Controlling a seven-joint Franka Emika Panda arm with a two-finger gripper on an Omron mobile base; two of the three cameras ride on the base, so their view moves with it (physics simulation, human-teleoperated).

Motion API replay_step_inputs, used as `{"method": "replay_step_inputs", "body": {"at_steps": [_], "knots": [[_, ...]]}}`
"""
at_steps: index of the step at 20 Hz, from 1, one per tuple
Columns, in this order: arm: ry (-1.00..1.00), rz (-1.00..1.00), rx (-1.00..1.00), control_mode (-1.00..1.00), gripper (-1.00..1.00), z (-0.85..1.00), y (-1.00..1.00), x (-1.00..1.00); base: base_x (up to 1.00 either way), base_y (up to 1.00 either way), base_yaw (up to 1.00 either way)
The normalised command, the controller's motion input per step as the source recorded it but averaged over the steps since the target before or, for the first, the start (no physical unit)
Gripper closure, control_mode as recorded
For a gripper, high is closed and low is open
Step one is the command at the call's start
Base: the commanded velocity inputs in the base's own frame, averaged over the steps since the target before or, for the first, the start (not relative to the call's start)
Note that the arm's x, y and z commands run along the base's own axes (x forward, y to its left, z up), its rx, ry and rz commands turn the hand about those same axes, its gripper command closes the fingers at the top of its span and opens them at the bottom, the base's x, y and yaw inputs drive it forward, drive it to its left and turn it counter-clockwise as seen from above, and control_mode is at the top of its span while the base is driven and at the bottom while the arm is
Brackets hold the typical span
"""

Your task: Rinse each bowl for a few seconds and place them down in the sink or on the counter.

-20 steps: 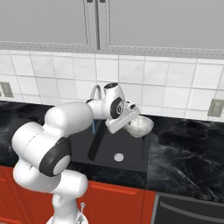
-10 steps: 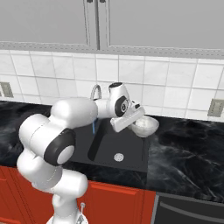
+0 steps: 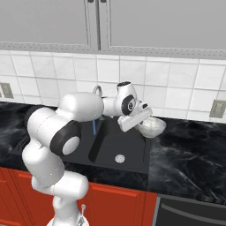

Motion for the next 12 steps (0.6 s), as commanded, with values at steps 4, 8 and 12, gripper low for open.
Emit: {"method": "replay_step_inputs", "body": {"at_steps": [4,8,12], "knots": [[0.00,0.00,0.00,-1.00,1.00,-0.01,-0.23,0.06,0.00,0.00,0.00],[0.02,-0.01,0.01,-1.00,1.00,-0.09,-0.24,0.07,0.00,0.00,0.00],[0.03,0.00,0.02,-1.00,1.00,-0.15,-0.22,0.10,0.00,0.00,0.00]]}}
